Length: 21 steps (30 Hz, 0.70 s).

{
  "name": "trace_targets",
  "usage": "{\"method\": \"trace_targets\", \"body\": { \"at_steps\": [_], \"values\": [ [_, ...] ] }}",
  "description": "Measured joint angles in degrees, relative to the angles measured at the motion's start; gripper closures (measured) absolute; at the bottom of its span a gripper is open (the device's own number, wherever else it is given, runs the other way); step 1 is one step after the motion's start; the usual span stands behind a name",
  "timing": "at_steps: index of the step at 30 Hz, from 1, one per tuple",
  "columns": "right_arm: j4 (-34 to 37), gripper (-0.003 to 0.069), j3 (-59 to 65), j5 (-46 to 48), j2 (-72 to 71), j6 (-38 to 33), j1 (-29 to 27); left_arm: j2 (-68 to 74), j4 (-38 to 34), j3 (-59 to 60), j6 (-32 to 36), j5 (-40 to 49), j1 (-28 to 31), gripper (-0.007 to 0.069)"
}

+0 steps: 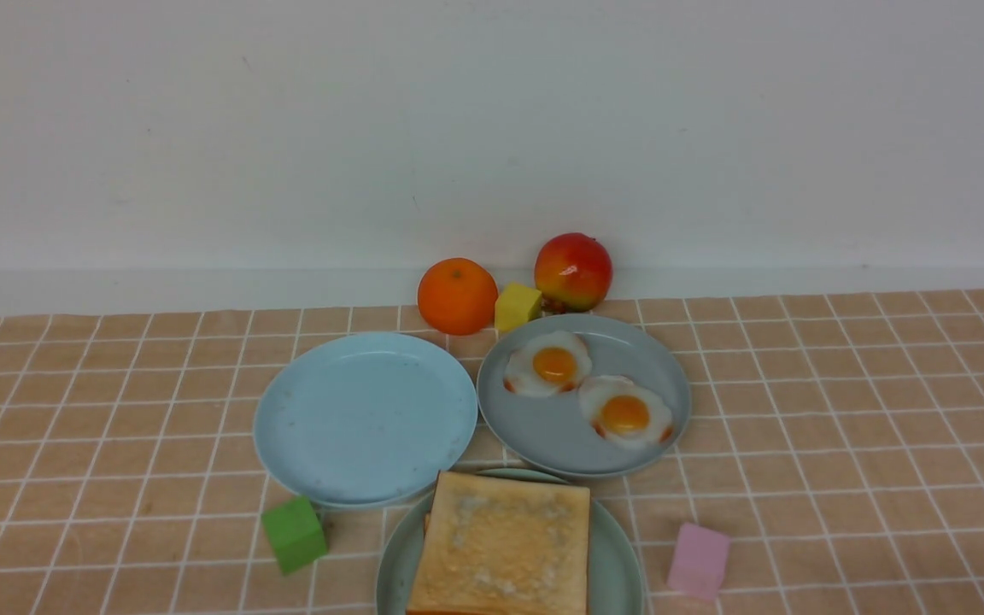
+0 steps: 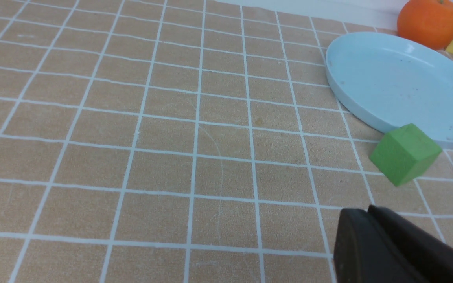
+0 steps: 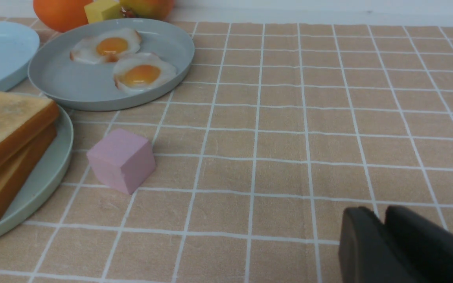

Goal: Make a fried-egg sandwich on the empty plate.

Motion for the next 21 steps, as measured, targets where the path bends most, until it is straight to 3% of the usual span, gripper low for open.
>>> {"method": "trace_targets", "body": {
  "at_steps": [21],
  "values": [
    [0.0, 0.0524, 0.0, 0.0, 0.0, 0.0, 0.0, 0.0, 0.0, 0.0, 0.0, 0.0, 0.0, 0.0567]
  ]
}}
